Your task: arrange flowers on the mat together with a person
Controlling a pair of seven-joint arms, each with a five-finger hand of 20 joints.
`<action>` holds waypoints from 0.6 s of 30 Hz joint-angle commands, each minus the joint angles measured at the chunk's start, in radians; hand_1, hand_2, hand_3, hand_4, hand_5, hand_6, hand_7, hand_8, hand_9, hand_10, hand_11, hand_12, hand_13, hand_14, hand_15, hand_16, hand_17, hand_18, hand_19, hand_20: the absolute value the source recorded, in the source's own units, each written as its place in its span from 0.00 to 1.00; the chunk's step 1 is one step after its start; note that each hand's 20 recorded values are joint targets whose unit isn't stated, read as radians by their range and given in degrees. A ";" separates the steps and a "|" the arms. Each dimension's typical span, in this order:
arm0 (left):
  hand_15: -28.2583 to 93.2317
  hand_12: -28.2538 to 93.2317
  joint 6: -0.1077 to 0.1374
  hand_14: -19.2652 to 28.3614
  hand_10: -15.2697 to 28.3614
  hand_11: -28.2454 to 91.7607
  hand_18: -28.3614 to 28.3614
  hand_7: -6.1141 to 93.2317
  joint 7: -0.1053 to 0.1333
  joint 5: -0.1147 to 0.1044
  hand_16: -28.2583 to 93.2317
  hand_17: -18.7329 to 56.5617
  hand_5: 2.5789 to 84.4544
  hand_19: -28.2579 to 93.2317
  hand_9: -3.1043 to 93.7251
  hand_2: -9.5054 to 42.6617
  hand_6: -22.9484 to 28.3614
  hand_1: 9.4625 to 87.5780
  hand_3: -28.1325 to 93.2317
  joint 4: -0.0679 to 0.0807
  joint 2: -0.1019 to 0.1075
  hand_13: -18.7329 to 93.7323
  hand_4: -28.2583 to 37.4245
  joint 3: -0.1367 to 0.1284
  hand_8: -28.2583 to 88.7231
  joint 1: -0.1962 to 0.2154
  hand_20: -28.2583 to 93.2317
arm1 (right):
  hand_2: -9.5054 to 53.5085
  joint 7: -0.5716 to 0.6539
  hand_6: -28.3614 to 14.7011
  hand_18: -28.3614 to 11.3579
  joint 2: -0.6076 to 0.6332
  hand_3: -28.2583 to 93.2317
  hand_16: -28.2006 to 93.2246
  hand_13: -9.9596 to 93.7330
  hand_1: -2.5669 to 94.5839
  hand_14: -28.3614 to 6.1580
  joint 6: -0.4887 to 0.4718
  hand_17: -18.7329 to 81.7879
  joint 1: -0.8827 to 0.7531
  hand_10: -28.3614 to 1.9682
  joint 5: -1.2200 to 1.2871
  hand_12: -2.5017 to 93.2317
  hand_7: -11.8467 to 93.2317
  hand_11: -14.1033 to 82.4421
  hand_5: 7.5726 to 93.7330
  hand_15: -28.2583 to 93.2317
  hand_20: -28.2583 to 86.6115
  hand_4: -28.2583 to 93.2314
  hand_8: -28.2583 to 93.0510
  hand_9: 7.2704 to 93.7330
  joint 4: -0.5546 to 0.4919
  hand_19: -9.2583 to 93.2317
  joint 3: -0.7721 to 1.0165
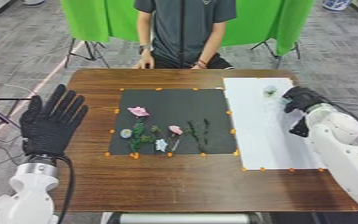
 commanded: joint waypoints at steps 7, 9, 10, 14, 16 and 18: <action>0.39 0.28 -0.019 0.68 0.64 0.36 0.70 0.15 -0.027 0.009 0.19 0.22 0.50 0.41 0.41 0.40 0.57 0.20 0.82 0.011 -0.019 0.42 0.00 -0.001 0.16 0.007 0.31 | 0.00 -0.100 0.79 0.39 0.012 0.73 0.57 0.73 0.66 0.78 0.033 0.52 -0.079 0.77 -0.105 0.43 0.49 0.26 0.61 0.51 0.49 0.00 0.15 0.80 -0.041 0.67 -0.034; 0.40 0.28 -0.018 0.69 0.64 0.36 0.70 0.15 -0.027 0.011 0.19 0.22 0.50 0.41 0.41 0.40 0.57 0.20 0.82 0.010 -0.019 0.42 0.00 -0.002 0.16 0.010 0.31 | 0.00 -0.096 0.80 0.39 0.028 0.74 0.59 0.74 0.67 0.79 0.084 0.52 -0.101 0.78 -0.081 0.45 0.51 0.27 0.63 0.51 0.50 0.00 0.15 0.83 -0.073 0.68 -0.034; 0.40 0.28 -0.018 0.69 0.64 0.36 0.70 0.15 -0.028 0.011 0.19 0.22 0.50 0.41 0.41 0.40 0.57 0.20 0.82 0.010 -0.019 0.42 0.00 -0.004 0.16 0.012 0.31 | 0.00 -0.098 0.79 0.39 0.034 0.74 0.59 0.74 0.67 0.79 0.107 0.52 -0.110 0.77 -0.074 0.46 0.51 0.27 0.63 0.51 0.50 0.00 0.15 0.83 -0.093 0.68 -0.033; 0.40 0.28 -0.013 0.69 0.64 0.36 0.70 0.15 -0.024 0.008 0.19 0.22 0.50 0.41 0.41 0.40 0.57 0.20 0.82 0.007 -0.019 0.42 0.00 -0.009 0.16 0.018 0.31 | 0.00 -0.135 0.79 0.39 0.058 0.75 0.59 0.74 0.66 0.79 0.148 0.52 -0.169 0.77 -0.120 0.46 0.51 0.27 0.64 0.51 0.50 0.00 0.15 0.83 -0.233 0.69 -0.001; 0.40 0.28 -0.012 0.69 0.64 0.36 0.70 0.15 -0.021 0.008 0.19 0.22 0.50 0.41 0.41 0.40 0.57 0.21 0.82 0.005 -0.020 0.42 0.00 -0.018 0.16 0.025 0.31 | 0.00 -0.174 0.78 0.39 0.057 0.76 0.59 0.74 0.66 0.79 0.129 0.52 -0.169 0.76 -0.146 0.47 0.50 0.26 0.63 0.51 0.50 0.00 0.15 0.82 -0.304 0.69 -0.005; 0.40 0.28 -0.008 0.69 0.64 0.36 0.70 0.15 -0.020 0.007 0.19 0.22 0.50 0.41 0.41 0.40 0.57 0.20 0.82 0.004 -0.020 0.42 0.00 -0.024 0.16 0.030 0.31 | 0.00 -0.196 0.78 0.39 0.046 0.76 0.59 0.74 0.65 0.79 0.126 0.52 -0.147 0.76 -0.164 0.46 0.50 0.26 0.63 0.51 0.50 0.00 0.15 0.82 -0.357 0.69 -0.035</action>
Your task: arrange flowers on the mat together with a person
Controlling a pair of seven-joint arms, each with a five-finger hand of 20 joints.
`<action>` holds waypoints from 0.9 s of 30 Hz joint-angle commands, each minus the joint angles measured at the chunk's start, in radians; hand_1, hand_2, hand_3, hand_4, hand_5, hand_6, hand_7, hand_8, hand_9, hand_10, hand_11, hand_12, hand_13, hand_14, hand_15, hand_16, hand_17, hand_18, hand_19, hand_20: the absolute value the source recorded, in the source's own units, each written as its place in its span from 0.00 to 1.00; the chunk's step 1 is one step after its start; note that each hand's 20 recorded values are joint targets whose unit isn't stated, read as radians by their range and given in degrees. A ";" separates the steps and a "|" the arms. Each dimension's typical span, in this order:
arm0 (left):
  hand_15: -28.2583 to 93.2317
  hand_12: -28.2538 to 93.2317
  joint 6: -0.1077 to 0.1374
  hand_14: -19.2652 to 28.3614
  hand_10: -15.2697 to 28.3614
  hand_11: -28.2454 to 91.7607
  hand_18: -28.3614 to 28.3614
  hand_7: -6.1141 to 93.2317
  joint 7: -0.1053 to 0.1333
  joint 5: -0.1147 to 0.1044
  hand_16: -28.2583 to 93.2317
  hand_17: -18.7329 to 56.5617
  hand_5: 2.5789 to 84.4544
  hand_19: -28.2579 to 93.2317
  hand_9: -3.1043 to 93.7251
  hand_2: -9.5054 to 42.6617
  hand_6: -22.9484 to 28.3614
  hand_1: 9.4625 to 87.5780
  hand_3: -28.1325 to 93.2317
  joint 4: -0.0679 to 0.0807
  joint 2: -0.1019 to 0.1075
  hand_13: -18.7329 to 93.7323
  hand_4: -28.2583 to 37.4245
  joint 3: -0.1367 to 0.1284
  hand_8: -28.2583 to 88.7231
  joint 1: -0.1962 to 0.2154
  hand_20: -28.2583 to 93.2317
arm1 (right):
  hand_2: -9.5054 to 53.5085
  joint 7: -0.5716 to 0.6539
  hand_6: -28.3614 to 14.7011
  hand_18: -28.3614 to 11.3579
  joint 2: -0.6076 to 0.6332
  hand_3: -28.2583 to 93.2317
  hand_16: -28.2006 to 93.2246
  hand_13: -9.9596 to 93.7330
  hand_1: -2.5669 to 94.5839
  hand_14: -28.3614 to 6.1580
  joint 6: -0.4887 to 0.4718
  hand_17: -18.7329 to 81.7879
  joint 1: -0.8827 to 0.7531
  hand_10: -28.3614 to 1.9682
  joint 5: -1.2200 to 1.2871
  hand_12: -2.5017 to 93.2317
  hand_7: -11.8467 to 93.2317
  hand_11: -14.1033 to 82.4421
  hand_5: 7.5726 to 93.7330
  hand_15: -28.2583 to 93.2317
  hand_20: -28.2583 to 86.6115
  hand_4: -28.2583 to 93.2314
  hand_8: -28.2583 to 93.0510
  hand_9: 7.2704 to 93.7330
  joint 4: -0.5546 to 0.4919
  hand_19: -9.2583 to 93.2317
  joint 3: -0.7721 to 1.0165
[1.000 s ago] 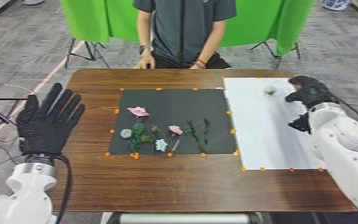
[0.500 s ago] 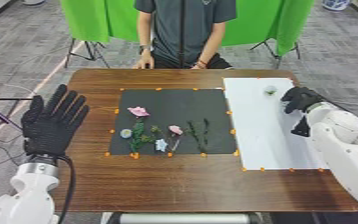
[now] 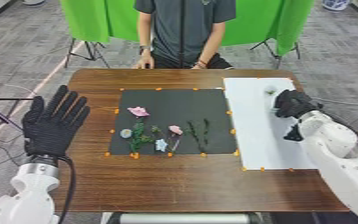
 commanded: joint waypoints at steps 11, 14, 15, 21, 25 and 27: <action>0.40 0.28 -0.002 0.69 0.64 0.36 0.70 0.15 -0.012 -0.001 0.19 0.22 0.50 0.41 0.41 0.40 0.56 0.21 0.82 0.009 -0.006 0.42 0.00 -0.004 0.16 0.003 0.31 | 0.00 -0.201 0.78 0.39 -0.127 0.77 0.59 0.71 0.64 0.78 -0.034 0.51 0.150 0.77 -0.148 0.45 0.46 0.25 0.61 0.52 0.50 0.00 0.16 0.80 -0.235 0.70 -0.257; 0.40 0.28 0.000 0.69 0.64 0.36 0.70 0.15 -0.015 -0.001 0.19 0.22 0.50 0.41 0.41 0.40 0.56 0.21 0.82 0.009 -0.004 0.42 0.00 -0.003 0.16 0.003 0.31 | 0.00 -0.218 0.77 0.39 -0.152 0.77 0.58 0.71 0.64 0.78 -0.106 0.51 0.171 0.78 -0.183 0.45 0.45 0.25 0.61 0.52 0.50 0.00 0.16 0.79 -0.219 0.70 -0.277; 0.40 0.28 0.004 0.69 0.64 0.36 0.70 0.15 -0.014 -0.002 0.19 0.22 0.50 0.41 0.41 0.40 0.56 0.21 0.82 0.007 -0.005 0.42 0.00 -0.004 0.16 0.006 0.31 | 0.00 -0.215 0.77 0.38 -0.159 0.77 0.58 0.70 0.64 0.77 -0.111 0.51 0.175 0.78 -0.181 0.45 0.44 0.25 0.61 0.52 0.50 0.00 0.16 0.78 -0.213 0.70 -0.287; 0.40 0.28 0.002 0.69 0.64 0.36 0.70 0.15 -0.015 0.000 0.19 0.22 0.50 0.41 0.41 0.40 0.56 0.21 0.82 0.006 -0.005 0.42 0.00 -0.006 0.16 0.008 0.31 | 0.00 -0.195 0.77 0.37 -0.167 0.77 0.58 0.69 0.64 0.76 -0.130 0.50 0.160 0.76 -0.221 0.44 0.41 0.24 0.60 0.52 0.50 0.00 0.14 0.76 -0.212 0.71 -0.317; 0.40 0.28 0.005 0.69 0.64 0.36 0.70 0.15 -0.018 0.001 0.19 0.22 0.50 0.41 0.41 0.40 0.56 0.21 0.82 0.004 -0.006 0.42 0.00 -0.007 0.16 0.012 0.31 | 0.00 -0.181 0.77 0.36 -0.150 0.77 0.57 0.69 0.64 0.76 -0.129 0.50 0.146 0.76 -0.228 0.44 0.41 0.24 0.60 0.52 0.50 0.00 0.13 0.76 -0.218 0.72 -0.329; 0.40 0.28 0.008 0.69 0.64 0.36 0.70 0.15 -0.017 0.000 0.19 0.22 0.50 0.41 0.41 0.40 0.56 0.21 0.82 0.003 -0.006 0.42 0.00 -0.008 0.16 0.015 0.31 | 0.00 -0.175 0.77 0.36 -0.149 0.77 0.57 0.69 0.64 0.75 -0.138 0.50 0.139 0.76 -0.232 0.44 0.41 0.24 0.60 0.52 0.50 0.00 0.13 0.76 -0.219 0.72 -0.328</action>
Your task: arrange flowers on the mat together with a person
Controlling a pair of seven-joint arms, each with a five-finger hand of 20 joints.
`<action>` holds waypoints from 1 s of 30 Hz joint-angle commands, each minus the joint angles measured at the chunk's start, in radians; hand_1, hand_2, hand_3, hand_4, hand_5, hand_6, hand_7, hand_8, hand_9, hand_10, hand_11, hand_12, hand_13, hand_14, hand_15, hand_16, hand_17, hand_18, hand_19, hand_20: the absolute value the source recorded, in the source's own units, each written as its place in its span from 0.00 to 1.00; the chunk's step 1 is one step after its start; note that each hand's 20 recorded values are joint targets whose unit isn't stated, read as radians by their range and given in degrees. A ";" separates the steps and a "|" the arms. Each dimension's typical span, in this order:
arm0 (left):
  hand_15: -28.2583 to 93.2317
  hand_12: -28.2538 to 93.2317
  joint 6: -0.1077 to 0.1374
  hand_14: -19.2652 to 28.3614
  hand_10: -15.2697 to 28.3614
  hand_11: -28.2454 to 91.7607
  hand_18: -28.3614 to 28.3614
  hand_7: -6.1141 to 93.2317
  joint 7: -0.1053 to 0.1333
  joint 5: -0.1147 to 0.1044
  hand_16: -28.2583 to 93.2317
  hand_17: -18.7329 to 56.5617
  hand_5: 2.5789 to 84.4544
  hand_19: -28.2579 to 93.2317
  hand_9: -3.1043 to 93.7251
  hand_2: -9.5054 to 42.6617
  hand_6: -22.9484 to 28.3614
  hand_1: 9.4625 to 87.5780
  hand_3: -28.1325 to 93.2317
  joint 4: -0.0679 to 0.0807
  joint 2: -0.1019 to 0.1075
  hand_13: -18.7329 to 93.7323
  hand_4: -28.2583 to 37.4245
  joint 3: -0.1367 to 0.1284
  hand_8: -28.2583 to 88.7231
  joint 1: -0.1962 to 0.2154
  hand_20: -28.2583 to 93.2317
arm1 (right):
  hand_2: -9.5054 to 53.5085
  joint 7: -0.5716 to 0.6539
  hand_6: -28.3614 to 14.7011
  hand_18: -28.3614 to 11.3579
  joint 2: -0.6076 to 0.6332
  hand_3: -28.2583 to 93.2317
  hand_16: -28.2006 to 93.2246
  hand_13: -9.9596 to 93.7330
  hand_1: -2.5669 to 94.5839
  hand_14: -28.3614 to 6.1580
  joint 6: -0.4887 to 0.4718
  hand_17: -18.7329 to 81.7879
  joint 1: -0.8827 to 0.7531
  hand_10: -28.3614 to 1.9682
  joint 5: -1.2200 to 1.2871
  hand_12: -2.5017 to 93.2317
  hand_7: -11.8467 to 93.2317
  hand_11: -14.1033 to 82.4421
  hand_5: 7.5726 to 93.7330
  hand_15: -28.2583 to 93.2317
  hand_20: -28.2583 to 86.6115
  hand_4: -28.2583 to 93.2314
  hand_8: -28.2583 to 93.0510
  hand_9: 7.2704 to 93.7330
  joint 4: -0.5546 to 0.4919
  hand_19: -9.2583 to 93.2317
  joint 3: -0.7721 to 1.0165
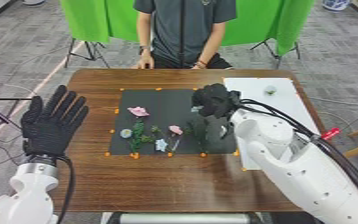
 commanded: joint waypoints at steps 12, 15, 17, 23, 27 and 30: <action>0.40 0.28 0.031 0.69 0.65 0.37 0.70 0.15 -0.005 -0.043 0.19 0.22 0.51 0.42 0.42 0.40 0.57 0.21 0.82 -0.008 -0.006 0.42 0.00 -0.001 0.16 0.020 0.31 | 0.00 0.077 0.74 0.32 0.011 0.76 0.56 0.67 0.62 0.73 -0.083 0.49 -0.048 0.67 0.014 0.30 0.38 0.36 0.58 0.55 0.55 0.00 0.08 0.66 0.004 0.77 -0.028; 0.40 0.28 0.032 0.69 0.65 0.37 0.70 0.15 -0.008 -0.032 0.19 0.22 0.51 0.42 0.42 0.40 0.58 0.21 0.82 -0.007 -0.005 0.42 0.00 -0.002 0.16 0.019 0.31 | 0.00 0.091 0.71 0.32 0.014 0.78 0.55 0.66 0.61 0.71 -0.060 0.48 -0.059 0.64 0.024 0.23 0.37 0.38 0.55 0.56 0.55 0.00 0.09 0.62 -0.001 0.77 -0.025; 0.41 0.28 0.034 0.69 0.65 0.37 0.70 0.15 -0.005 -0.039 0.19 0.22 0.51 0.42 0.42 0.40 0.58 0.21 0.82 -0.008 -0.005 0.42 0.00 -0.006 0.16 0.024 0.31 | 0.00 0.103 0.70 0.31 0.010 0.79 0.54 0.65 0.60 0.69 -0.060 0.48 -0.063 0.65 0.050 0.22 0.35 0.36 0.54 0.57 0.55 0.00 0.09 0.60 -0.006 0.77 -0.020; 0.41 0.28 0.034 0.69 0.65 0.37 0.69 0.15 -0.007 -0.038 0.19 0.22 0.51 0.42 0.43 0.40 0.57 0.21 0.83 -0.005 -0.007 0.42 0.00 -0.003 0.16 0.020 0.31 | 0.00 0.108 0.69 0.31 -0.004 0.82 0.51 0.64 0.58 0.67 -0.112 0.48 -0.076 0.65 0.074 0.19 0.33 0.30 0.50 0.58 0.54 0.00 0.10 0.55 -0.033 0.78 0.004; 0.41 0.28 0.033 0.69 0.65 0.37 0.69 0.15 -0.009 -0.037 0.19 0.22 0.51 0.42 0.42 0.39 0.58 0.21 0.83 -0.004 -0.009 0.42 0.00 -0.004 0.16 0.020 0.31 | 0.00 0.103 0.67 0.30 0.004 0.84 0.49 0.63 0.56 0.64 -0.133 0.48 -0.094 0.65 0.087 0.18 0.32 0.29 0.48 0.59 0.54 0.00 0.10 0.52 -0.072 0.79 0.027; 0.40 0.28 0.032 0.69 0.65 0.37 0.69 0.15 -0.003 -0.048 0.19 0.22 0.51 0.42 0.42 0.39 0.57 0.21 0.83 -0.003 -0.011 0.42 0.00 -0.011 0.16 0.020 0.31 | 0.00 0.137 0.66 0.29 0.008 0.86 0.48 0.63 0.55 0.62 -0.130 0.47 -0.108 0.65 0.141 0.18 0.31 0.28 0.47 0.60 0.54 0.00 0.11 0.52 -0.105 0.79 0.043</action>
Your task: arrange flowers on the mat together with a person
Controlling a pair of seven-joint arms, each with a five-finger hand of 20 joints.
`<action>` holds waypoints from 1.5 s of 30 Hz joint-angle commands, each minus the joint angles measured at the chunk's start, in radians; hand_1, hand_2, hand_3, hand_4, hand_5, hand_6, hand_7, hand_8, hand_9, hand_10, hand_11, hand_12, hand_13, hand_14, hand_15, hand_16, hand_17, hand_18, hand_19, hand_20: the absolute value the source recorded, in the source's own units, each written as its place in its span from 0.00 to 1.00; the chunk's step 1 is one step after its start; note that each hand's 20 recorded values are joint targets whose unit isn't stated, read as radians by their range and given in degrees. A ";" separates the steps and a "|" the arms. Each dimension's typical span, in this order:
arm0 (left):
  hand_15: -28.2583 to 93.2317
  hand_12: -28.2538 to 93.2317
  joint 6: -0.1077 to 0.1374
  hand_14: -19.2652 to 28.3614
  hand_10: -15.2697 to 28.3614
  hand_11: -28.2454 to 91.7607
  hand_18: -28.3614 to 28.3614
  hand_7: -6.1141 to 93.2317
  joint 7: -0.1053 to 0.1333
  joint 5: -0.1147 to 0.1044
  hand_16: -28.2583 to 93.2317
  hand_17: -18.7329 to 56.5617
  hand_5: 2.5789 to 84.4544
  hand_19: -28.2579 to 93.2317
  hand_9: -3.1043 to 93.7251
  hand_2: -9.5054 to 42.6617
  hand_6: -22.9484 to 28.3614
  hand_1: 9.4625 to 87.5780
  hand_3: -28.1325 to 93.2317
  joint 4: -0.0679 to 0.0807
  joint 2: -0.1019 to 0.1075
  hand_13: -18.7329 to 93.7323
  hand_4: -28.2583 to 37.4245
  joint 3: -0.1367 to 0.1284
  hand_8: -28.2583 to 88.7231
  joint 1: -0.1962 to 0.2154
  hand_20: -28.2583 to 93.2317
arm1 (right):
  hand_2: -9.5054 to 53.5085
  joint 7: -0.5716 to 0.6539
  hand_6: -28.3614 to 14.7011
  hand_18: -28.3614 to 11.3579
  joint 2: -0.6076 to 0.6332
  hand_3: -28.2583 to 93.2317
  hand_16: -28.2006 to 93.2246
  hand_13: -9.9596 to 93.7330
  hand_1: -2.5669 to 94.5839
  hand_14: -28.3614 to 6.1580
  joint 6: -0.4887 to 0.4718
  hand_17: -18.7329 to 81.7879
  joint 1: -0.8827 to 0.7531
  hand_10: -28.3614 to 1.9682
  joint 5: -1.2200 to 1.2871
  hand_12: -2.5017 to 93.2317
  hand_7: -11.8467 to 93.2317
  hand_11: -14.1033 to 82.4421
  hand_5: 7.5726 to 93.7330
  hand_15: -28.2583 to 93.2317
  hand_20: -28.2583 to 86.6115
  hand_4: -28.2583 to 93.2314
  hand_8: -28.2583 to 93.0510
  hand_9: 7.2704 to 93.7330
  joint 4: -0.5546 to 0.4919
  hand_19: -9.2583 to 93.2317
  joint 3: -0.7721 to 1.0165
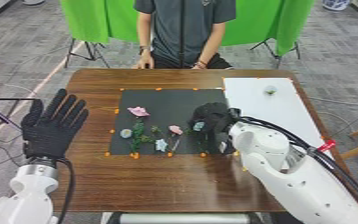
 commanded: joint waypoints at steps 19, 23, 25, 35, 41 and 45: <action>0.41 0.28 0.001 0.69 0.65 0.37 0.69 0.15 0.016 -0.017 0.19 0.22 0.51 0.42 0.43 0.40 0.57 0.21 0.83 -0.001 -0.020 0.42 0.00 -0.038 0.16 0.025 0.31 | 0.17 0.029 0.59 0.28 0.014 0.86 0.37 0.53 0.33 0.47 0.201 0.42 -0.333 0.56 0.408 0.17 0.27 0.25 0.43 0.58 0.42 0.00 0.13 0.44 -0.247 0.67 0.432; 0.40 0.28 0.003 0.69 0.65 0.37 0.69 0.15 0.023 -0.016 0.19 0.22 0.51 0.42 0.43 0.40 0.57 0.21 0.82 -0.005 -0.022 0.42 0.00 -0.050 0.16 0.039 0.31 | 0.25 -0.010 0.57 0.31 -0.015 0.86 0.34 0.45 0.27 0.45 0.239 0.38 -0.433 0.55 0.584 0.16 0.26 0.23 0.39 0.50 0.36 0.00 0.13 0.38 -0.262 0.59 0.576; 0.40 0.28 0.004 0.69 0.65 0.37 0.69 0.15 0.027 -0.020 0.19 0.22 0.51 0.42 0.43 0.40 0.57 0.21 0.82 -0.007 -0.024 0.43 0.00 -0.057 0.16 0.047 0.31 | 0.27 -0.026 0.57 0.32 -0.033 0.86 0.33 0.42 0.26 0.46 0.263 0.36 -0.465 0.55 0.694 0.15 0.26 0.23 0.38 0.46 0.34 0.00 0.14 0.36 -0.260 0.55 0.633; 0.40 0.28 0.000 0.68 0.65 0.37 0.69 0.15 0.031 -0.016 0.19 0.22 0.51 0.42 0.43 0.40 0.57 0.21 0.83 -0.009 -0.024 0.43 0.00 -0.064 0.16 0.055 0.31 | 0.32 -0.094 0.58 0.33 -0.076 0.87 0.33 0.37 0.20 0.50 0.444 0.34 -0.612 0.56 1.021 0.14 0.24 0.20 0.35 0.38 0.33 0.00 0.14 0.32 -0.285 0.47 0.776; 0.40 0.28 0.000 0.68 0.65 0.37 0.69 0.15 0.028 -0.016 0.19 0.22 0.51 0.42 0.43 0.40 0.57 0.21 0.83 -0.007 -0.024 0.43 0.00 -0.067 0.16 0.057 0.31 | 0.34 -0.156 0.58 0.35 -0.111 0.87 0.33 0.35 0.17 0.54 0.492 0.33 -0.661 0.56 1.056 0.13 0.23 0.19 0.32 0.34 0.33 0.00 0.15 0.30 -0.294 0.43 0.801; 0.40 0.28 -0.002 0.68 0.65 0.37 0.69 0.15 0.029 -0.015 0.19 0.22 0.51 0.42 0.43 0.40 0.57 0.21 0.82 -0.007 -0.024 0.43 0.00 -0.066 0.16 0.057 0.31 | 0.35 -0.161 0.58 0.37 -0.128 0.87 0.33 0.35 0.17 0.55 0.501 0.33 -0.680 0.57 1.054 0.13 0.23 0.19 0.32 0.34 0.33 0.00 0.15 0.30 -0.306 0.42 0.807</action>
